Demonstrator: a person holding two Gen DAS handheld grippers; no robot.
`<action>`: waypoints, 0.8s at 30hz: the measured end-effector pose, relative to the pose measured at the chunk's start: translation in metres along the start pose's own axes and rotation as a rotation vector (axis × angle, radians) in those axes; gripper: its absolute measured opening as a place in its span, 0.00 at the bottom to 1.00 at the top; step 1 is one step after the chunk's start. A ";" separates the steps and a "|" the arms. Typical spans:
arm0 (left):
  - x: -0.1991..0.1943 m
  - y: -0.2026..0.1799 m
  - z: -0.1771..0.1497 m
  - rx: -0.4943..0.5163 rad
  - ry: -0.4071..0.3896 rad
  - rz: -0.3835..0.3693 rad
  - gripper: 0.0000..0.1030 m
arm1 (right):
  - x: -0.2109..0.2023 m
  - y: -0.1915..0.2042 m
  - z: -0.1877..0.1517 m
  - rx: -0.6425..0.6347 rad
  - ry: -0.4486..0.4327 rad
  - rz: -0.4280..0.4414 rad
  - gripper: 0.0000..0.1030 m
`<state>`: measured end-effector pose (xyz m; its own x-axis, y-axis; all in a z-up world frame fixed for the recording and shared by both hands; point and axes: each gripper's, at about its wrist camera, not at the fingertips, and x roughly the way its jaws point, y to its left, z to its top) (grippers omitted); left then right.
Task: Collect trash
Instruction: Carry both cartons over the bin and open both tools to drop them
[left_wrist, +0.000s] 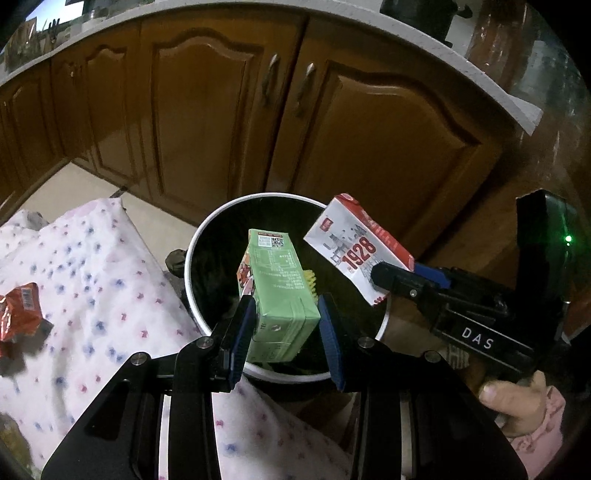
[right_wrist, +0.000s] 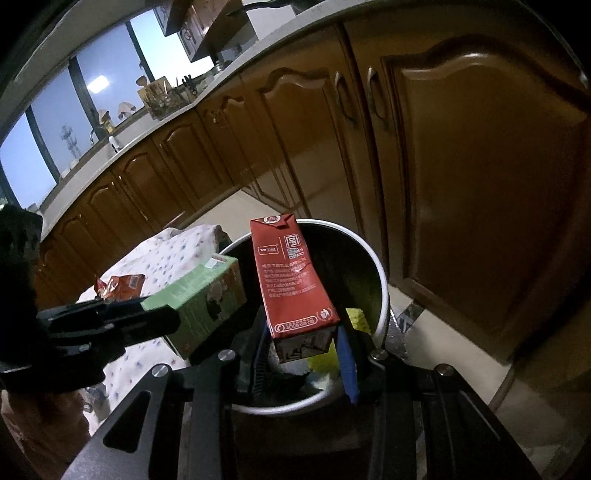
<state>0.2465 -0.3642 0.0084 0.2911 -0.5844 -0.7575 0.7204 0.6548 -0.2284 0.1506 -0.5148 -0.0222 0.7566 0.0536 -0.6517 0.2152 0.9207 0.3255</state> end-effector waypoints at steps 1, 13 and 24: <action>0.003 0.000 0.000 -0.003 0.015 0.000 0.34 | 0.002 -0.001 0.000 0.004 0.009 0.010 0.35; -0.021 0.020 -0.030 -0.096 -0.008 -0.008 0.57 | -0.023 -0.009 -0.008 0.088 -0.084 0.063 0.52; -0.082 0.060 -0.068 -0.231 -0.112 0.023 0.61 | -0.043 0.029 -0.035 0.091 -0.105 0.142 0.65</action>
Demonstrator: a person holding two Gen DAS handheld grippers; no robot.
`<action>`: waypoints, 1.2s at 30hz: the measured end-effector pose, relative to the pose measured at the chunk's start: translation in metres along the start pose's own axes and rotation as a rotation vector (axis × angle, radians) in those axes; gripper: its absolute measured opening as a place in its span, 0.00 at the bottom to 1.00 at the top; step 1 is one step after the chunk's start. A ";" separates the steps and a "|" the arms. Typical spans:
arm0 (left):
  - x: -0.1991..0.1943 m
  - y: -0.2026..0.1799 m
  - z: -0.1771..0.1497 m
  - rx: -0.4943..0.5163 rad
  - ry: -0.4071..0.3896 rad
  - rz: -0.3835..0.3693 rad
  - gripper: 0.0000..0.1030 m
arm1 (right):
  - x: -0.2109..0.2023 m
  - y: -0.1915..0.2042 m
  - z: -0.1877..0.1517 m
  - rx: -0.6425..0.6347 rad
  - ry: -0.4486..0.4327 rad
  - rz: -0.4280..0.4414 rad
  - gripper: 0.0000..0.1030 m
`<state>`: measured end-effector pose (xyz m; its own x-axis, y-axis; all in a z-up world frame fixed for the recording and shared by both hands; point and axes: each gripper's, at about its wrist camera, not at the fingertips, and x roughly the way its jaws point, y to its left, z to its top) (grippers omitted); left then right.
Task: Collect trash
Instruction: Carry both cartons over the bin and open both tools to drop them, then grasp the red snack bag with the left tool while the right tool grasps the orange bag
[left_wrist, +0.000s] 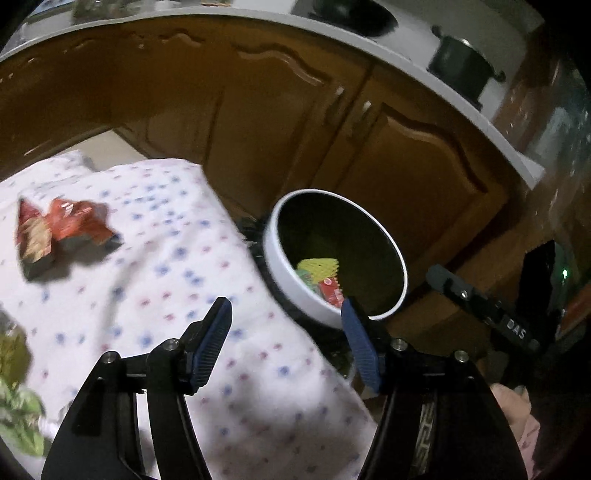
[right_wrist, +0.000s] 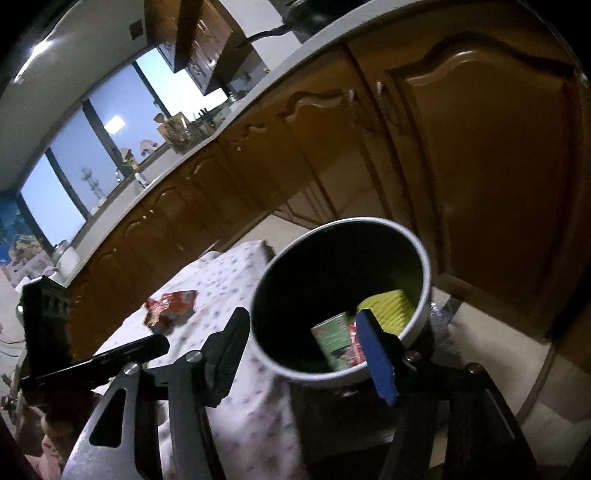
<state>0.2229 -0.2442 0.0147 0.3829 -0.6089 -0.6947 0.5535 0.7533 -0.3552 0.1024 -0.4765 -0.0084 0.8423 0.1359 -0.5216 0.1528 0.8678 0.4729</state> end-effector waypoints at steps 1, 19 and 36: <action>-0.005 0.005 -0.003 -0.011 -0.006 0.003 0.61 | 0.000 0.007 -0.003 -0.007 0.001 0.011 0.68; -0.088 0.108 -0.041 -0.200 -0.097 0.117 0.61 | 0.041 0.103 -0.038 -0.102 0.105 0.145 0.80; -0.095 0.166 -0.025 -0.250 -0.080 0.195 0.63 | 0.101 0.156 -0.029 -0.188 0.201 0.210 0.80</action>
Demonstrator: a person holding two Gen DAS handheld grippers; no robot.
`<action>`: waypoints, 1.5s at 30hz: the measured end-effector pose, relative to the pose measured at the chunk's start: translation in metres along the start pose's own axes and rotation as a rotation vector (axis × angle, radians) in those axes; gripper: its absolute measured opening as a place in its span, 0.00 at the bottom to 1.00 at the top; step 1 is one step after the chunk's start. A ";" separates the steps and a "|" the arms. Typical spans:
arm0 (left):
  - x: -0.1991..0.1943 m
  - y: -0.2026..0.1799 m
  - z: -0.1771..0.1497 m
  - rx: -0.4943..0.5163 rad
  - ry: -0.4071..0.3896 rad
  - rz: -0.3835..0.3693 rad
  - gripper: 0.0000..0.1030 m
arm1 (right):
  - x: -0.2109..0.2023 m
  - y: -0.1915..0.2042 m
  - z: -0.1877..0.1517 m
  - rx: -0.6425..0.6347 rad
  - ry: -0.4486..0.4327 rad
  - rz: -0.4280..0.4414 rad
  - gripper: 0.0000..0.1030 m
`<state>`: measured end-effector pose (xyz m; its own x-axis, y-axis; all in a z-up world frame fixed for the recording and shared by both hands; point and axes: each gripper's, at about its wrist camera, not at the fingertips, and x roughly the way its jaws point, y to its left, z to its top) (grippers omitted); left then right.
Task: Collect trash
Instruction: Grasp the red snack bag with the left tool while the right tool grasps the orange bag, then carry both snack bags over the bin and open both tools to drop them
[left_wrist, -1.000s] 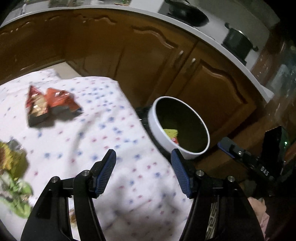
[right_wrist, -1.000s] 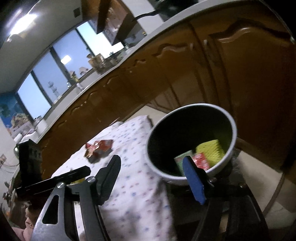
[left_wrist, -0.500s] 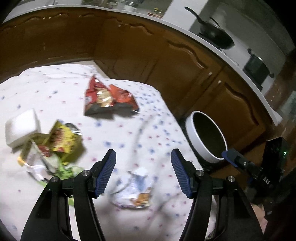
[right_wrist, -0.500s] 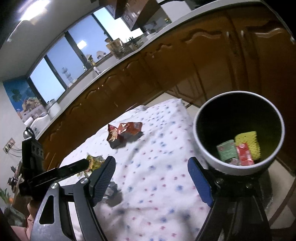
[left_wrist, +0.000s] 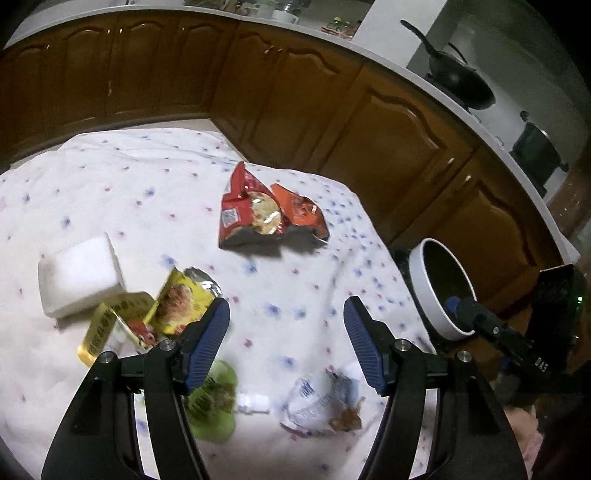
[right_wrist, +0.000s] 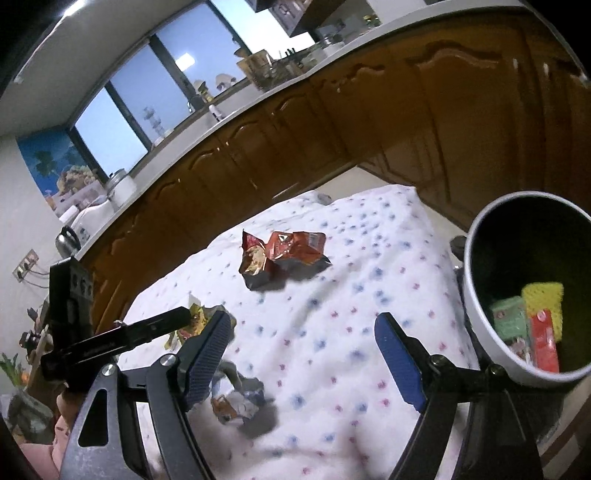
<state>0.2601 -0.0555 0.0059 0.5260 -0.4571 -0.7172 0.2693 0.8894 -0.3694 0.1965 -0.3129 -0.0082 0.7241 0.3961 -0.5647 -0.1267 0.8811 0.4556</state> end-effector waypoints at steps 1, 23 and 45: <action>0.002 0.002 0.003 -0.004 0.008 0.002 0.63 | 0.005 0.000 0.004 -0.002 0.006 0.006 0.80; 0.101 0.031 0.079 0.003 0.147 0.120 0.49 | 0.144 -0.010 0.072 0.104 0.165 0.120 0.39; 0.055 -0.020 0.062 0.104 0.050 0.002 0.13 | 0.058 -0.035 0.046 0.129 0.044 0.131 0.03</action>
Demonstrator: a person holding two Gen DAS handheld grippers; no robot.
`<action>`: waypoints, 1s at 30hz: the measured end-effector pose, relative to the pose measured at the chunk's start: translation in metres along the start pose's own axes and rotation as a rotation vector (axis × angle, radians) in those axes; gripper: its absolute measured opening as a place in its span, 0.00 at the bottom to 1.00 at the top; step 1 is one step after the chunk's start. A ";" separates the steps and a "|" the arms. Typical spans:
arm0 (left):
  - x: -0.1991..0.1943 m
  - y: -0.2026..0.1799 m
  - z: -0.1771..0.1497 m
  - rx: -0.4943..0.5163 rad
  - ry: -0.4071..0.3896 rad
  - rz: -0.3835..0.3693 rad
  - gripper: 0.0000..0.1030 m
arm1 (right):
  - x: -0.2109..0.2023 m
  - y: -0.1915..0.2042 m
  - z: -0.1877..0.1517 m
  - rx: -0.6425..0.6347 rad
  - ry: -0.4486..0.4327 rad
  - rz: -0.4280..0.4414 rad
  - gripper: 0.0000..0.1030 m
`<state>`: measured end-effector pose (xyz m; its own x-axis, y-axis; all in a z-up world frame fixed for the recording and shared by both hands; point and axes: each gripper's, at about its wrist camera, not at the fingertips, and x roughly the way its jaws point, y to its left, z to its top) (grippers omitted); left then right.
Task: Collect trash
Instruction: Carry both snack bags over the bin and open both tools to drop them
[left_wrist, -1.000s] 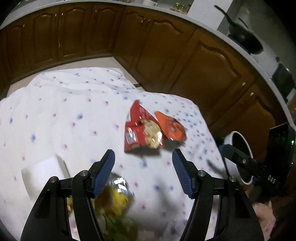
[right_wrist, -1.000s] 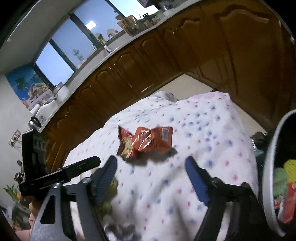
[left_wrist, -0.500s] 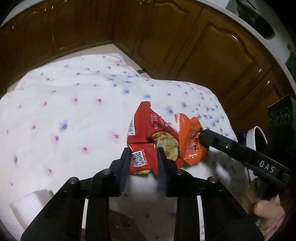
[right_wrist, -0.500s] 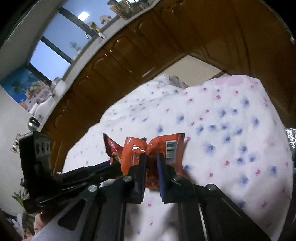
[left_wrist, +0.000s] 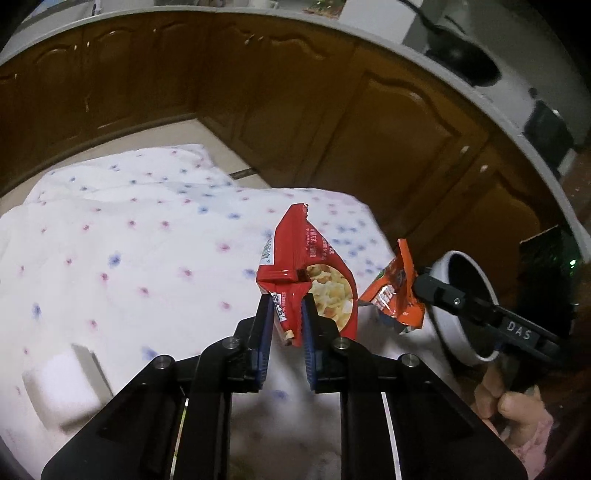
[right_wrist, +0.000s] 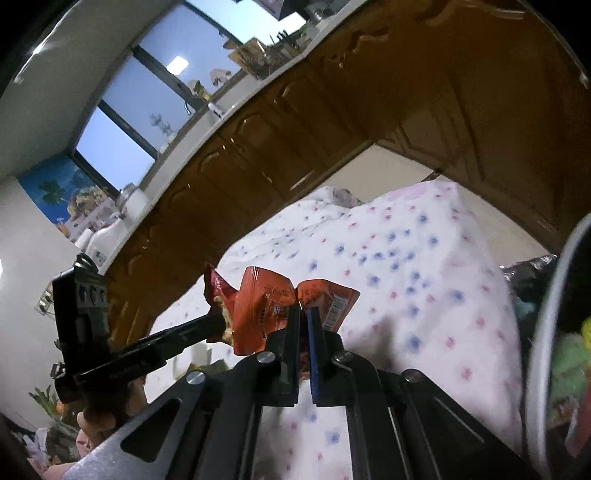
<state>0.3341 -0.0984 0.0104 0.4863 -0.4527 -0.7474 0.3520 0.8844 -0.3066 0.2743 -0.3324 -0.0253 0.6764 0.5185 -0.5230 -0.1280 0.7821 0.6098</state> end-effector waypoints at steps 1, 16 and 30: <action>-0.004 -0.006 -0.004 0.006 -0.002 -0.014 0.13 | -0.008 -0.002 -0.004 0.004 -0.011 -0.001 0.03; -0.028 -0.086 -0.055 0.108 0.023 -0.138 0.13 | -0.109 -0.028 -0.051 0.059 -0.143 -0.067 0.03; -0.017 -0.141 -0.065 0.187 0.053 -0.175 0.13 | -0.186 -0.067 -0.064 0.117 -0.246 -0.172 0.03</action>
<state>0.2243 -0.2085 0.0284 0.3640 -0.5864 -0.7236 0.5715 0.7541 -0.3236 0.1104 -0.4587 -0.0070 0.8381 0.2719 -0.4729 0.0776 0.7988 0.5966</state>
